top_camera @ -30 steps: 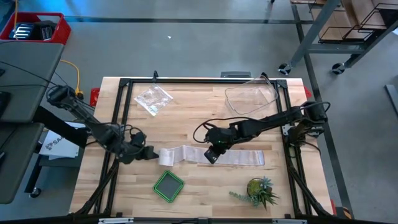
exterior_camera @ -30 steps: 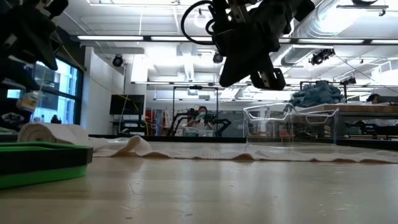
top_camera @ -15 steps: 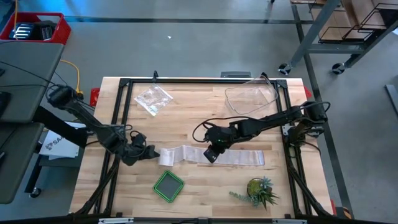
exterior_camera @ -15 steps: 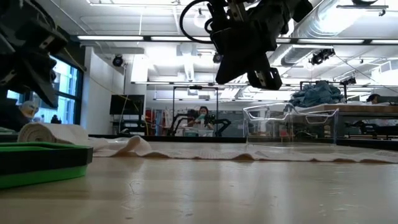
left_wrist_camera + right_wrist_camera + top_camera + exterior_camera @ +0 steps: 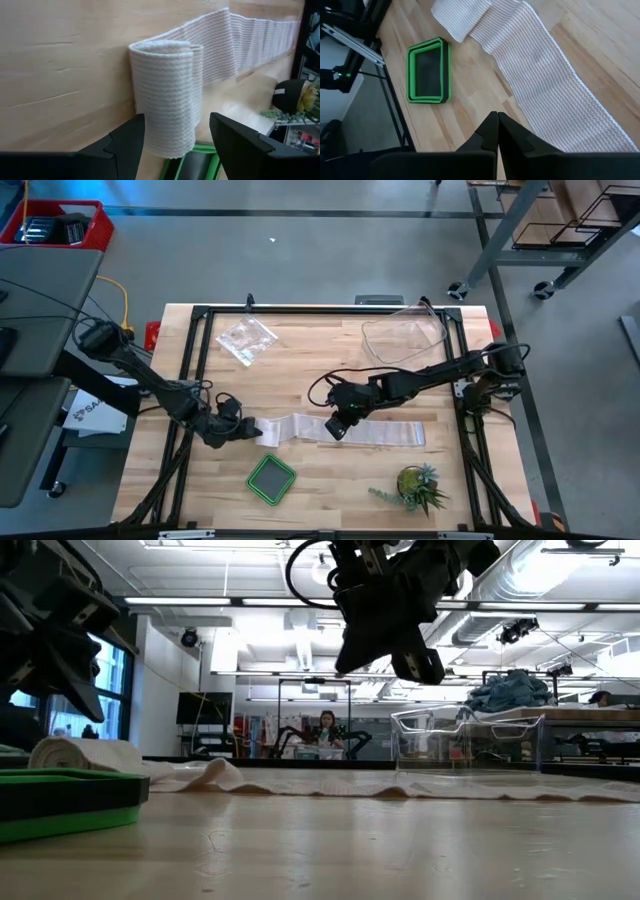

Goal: Roll bandage
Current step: Roll the white bandage

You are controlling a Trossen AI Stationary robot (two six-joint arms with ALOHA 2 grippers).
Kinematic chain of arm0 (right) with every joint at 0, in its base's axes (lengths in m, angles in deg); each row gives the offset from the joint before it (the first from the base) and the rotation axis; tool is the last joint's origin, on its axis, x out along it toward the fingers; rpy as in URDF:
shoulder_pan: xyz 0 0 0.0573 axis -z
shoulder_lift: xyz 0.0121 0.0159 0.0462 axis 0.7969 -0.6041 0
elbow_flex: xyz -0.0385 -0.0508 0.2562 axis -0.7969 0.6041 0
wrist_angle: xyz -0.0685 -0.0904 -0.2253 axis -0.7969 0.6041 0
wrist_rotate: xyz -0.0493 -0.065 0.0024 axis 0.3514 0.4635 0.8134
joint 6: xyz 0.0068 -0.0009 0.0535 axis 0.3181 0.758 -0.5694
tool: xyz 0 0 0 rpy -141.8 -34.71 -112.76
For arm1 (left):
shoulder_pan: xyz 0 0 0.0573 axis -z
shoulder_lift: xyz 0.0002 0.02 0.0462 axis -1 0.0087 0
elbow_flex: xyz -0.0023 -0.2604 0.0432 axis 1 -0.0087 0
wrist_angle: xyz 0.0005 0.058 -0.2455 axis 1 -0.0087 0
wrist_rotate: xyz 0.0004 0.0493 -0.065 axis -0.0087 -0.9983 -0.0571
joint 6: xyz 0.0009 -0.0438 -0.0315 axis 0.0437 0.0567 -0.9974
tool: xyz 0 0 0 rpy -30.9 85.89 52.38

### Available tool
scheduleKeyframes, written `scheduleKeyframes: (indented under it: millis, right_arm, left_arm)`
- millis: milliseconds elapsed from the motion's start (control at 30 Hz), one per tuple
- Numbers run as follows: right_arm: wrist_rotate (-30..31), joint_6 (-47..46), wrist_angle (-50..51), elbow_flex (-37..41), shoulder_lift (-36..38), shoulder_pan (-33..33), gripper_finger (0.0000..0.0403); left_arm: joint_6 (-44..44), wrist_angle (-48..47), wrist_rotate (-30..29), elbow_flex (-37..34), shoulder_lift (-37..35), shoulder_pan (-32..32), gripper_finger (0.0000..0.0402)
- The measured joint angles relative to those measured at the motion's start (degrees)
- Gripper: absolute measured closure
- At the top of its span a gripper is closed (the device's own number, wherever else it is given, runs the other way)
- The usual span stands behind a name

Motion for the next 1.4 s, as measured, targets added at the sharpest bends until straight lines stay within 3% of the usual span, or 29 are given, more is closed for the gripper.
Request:
scheduleKeyframes:
  millis: [400, 500, 633, 700, 933, 1400]
  right_arm:
    - [0.68, -2.37, 0.40, 0.00, -0.17, -0.01, 0.0403]
    - [0.47, -5.03, -0.85, 0.00, -2.31, -0.67, 0.0403]
    - [1.47, -8.47, -4.94, 0.00, -6.43, -1.05, 0.0403]
    - [3.07, -11.16, -6.45, 0.00, -8.34, -0.96, 0.0403]
    - [5.46, -16.69, -7.13, -0.11, -11.90, -1.07, 0.0403]
    - [8.36, -19.44, -5.32, -0.15, -13.25, -1.66, 0.0403]
  left_arm:
    - [2.38, 3.07, 1.27, 0.02, 3.37, -4.30, 0.0195]
    - [2.55, 2.76, 3.00, 0.02, 3.42, -4.77, 0.0240]
    - [3.06, 1.12, 4.26, 0.06, 3.42, -5.21, 0.0350]
    - [3.29, 0.85, 4.26, 0.09, 3.42, -5.21, 0.0386]
    - [2.10, -0.67, 4.74, 0.09, 0.75, -5.03, 0.0397]
    - [4.04, -10.44, 8.27, 0.07, -11.96, -5.01, 0.0401]
